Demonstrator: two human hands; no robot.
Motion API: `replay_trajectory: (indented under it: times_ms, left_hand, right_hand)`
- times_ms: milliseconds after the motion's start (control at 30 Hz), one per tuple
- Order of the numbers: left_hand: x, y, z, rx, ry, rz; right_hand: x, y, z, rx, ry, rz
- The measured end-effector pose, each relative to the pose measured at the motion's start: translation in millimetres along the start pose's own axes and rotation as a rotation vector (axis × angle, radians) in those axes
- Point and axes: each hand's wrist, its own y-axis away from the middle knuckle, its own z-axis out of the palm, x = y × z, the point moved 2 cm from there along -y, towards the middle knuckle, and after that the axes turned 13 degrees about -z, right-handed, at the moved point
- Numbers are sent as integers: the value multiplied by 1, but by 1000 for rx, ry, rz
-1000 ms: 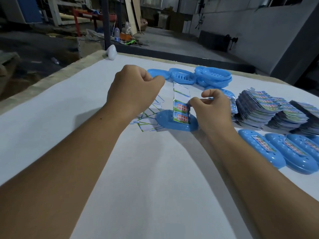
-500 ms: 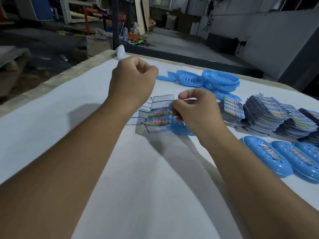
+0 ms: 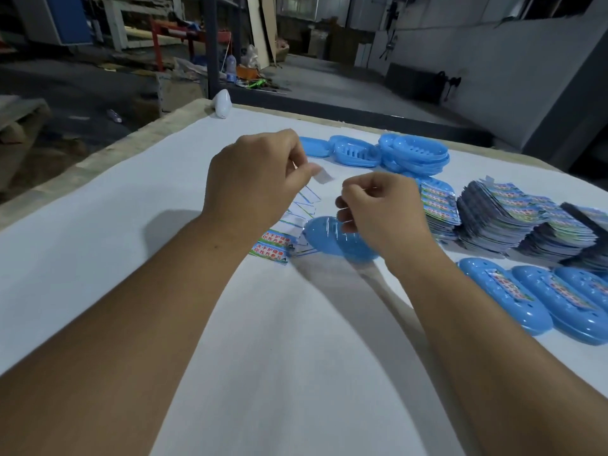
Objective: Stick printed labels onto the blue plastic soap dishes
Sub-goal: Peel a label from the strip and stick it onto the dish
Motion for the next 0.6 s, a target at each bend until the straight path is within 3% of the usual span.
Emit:
replay_trajectory:
  times_ms: [100, 200, 433, 600]
  left_hand:
    - [7, 4, 2, -43, -25, 222]
    - [15, 8, 3, -77, -6, 341]
    - [21, 11, 1, -31, 31, 433]
    - [21, 11, 1, -54, 25, 429]
  right_hand:
    - [9, -8, -19, 3, -135, 116]
    - [17, -13, -35, -116, -279, 226]
    - [22, -13, -48, -363, -241, 269]
    - [21, -12, -48, -396, -238, 277]
